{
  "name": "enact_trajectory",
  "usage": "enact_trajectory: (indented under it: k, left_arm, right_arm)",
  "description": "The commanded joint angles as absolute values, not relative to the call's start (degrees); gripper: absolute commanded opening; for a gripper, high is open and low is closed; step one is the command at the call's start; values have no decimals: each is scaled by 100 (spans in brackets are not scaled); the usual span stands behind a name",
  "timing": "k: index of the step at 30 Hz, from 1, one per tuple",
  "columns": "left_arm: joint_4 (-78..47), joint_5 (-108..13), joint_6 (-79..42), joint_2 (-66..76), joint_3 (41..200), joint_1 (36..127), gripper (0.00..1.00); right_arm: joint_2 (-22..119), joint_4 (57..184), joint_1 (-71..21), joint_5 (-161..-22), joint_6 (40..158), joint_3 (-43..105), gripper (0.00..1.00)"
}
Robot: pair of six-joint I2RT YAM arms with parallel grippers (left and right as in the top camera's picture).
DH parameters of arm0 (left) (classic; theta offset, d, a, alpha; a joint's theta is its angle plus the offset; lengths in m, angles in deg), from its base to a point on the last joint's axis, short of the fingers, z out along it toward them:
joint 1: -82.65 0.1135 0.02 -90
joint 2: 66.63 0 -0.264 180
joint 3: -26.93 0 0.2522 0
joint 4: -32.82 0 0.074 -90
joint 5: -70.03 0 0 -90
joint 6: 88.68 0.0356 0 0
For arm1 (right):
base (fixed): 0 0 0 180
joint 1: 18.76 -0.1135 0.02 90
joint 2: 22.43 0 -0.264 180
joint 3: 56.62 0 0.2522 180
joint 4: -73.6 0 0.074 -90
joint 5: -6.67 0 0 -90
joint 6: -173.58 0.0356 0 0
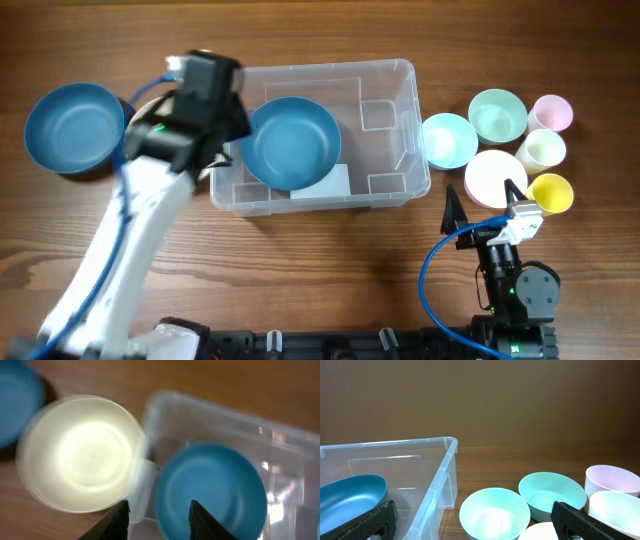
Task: Pack container
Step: 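Release the blue bowl and move the left gripper to the cream plate rim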
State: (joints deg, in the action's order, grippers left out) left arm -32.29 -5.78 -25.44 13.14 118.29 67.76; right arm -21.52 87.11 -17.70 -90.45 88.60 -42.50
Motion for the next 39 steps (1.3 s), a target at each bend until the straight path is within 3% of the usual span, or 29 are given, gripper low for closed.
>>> enact_trajectory:
  k: [1,2,3,4,6,9,11,14,23,39]
  left_arm:
    - [-3597,-77,-2924,890,11901,7587,47]
    - [-3715,-92,-2979,855,11901,7849,49]
    - [-3983,-123,-3149,850,11894,8492,69]
    - [-4204,-241,-3302,916,11868,9051,79]
    - [-4324,-663,-3370,1021,11846,9606,86]
    - [-4370,-1452,-3370,1257,11842,10262,84]
    - [-4379,-1823,-3370,1458,11842,10607,76]
    - [-4344,-2322,-3370,1854,11842,10981,72]
    - [-4296,-2442,-3361,3073,11838,10946,60]
    - [-3142,-2446,-3346,4026,11173,10686,63]
  right_arm:
    - [-2163,8681,-1783,-9049,8823,-4256,100]
    - [-2163,8681,-1783,-9049,8825,-4256,100]
    - [-2163,8681,-1783,-9049,8825,-4256,100]
    - [-2163,8681,-1783,-9047,8823,-4256,100]
    - [-2163,8681,-1783,-9047,8823,-4256,100]
    - [-2163,8681,-1783,-9049,8823,-4256,100]
    - [-2163,8681,-1783,-9049,8823,-4256,100]
    - [-2163,8681,-1783,-9049,8825,-4256,100]
    - [-2163,8681,-1783,-9049,8823,-4256,100]
    - [-2163,8681,-1783,-9049,8823,-4256,100]
